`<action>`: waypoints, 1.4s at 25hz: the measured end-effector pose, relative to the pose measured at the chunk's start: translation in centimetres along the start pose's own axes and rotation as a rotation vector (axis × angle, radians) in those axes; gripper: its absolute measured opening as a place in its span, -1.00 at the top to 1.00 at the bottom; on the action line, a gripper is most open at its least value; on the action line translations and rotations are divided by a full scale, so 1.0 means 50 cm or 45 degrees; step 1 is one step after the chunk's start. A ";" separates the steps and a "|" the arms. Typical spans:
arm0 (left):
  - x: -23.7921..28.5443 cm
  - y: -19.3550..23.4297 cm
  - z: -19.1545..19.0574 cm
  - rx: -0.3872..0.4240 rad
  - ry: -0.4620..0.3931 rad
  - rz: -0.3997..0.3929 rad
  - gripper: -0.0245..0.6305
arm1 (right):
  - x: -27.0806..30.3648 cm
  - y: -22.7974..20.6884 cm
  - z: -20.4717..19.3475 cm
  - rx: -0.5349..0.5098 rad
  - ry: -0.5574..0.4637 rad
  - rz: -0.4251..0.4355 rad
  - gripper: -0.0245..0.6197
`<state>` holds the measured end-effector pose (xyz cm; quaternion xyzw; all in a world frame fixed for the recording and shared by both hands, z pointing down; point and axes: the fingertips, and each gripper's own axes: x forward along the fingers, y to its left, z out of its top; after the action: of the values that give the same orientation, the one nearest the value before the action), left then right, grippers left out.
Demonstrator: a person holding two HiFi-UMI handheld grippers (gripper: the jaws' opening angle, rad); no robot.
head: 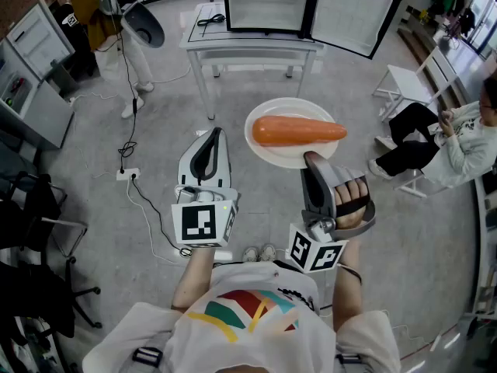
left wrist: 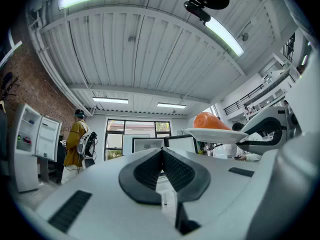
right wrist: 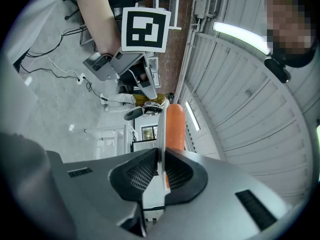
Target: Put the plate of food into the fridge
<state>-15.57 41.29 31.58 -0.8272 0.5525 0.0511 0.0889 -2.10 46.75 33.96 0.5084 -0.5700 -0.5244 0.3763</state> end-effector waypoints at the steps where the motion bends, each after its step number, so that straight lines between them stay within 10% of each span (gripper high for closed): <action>1: 0.000 -0.002 -0.002 -0.002 0.001 0.002 0.90 | 0.001 0.001 0.001 0.001 -0.002 0.001 0.80; 35: 0.062 -0.097 0.009 -0.032 -0.017 -0.017 0.90 | 0.019 -0.040 -0.130 0.074 -0.043 -0.033 0.80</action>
<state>-9.88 40.37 31.02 -0.8316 0.5456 0.0629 0.0823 4.32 44.58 33.00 0.5175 -0.5846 -0.5210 0.3449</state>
